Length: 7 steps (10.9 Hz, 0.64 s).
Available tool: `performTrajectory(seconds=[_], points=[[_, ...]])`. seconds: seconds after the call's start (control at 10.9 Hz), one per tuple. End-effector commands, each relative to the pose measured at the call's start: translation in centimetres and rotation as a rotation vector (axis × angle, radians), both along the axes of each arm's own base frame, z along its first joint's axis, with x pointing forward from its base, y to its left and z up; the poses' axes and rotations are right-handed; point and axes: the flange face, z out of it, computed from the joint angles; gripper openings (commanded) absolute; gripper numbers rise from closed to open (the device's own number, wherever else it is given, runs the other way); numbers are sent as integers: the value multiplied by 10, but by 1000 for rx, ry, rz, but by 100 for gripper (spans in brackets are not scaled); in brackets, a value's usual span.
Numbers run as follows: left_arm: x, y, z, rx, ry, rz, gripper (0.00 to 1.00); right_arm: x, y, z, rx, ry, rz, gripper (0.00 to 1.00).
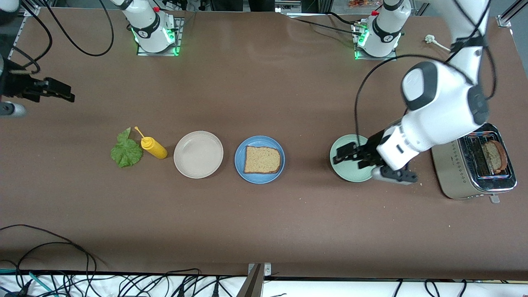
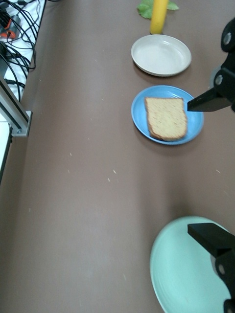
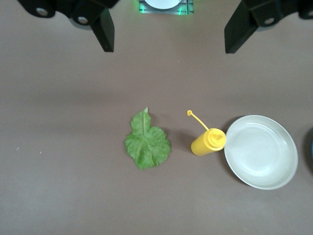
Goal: Make sandwich in blue plate with both arms
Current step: 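Release the bread and withdraw the left gripper while the right gripper reaches the lettuce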
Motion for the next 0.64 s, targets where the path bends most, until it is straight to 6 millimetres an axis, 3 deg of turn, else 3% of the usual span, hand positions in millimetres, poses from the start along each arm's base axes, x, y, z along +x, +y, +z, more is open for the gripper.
performTrajectory(seconds=[0.0,0.27,0.55], points=[[-41,53,60,148,1,-72,100,25,-20,-67,-8,94,-6,100],[-71,88,102,296,21,-110,100,27,-32,-150,-45,51,-5,100],[-104,116,143,422,50,-121,100,4,-44,-246,-49,-37,-11,100]])
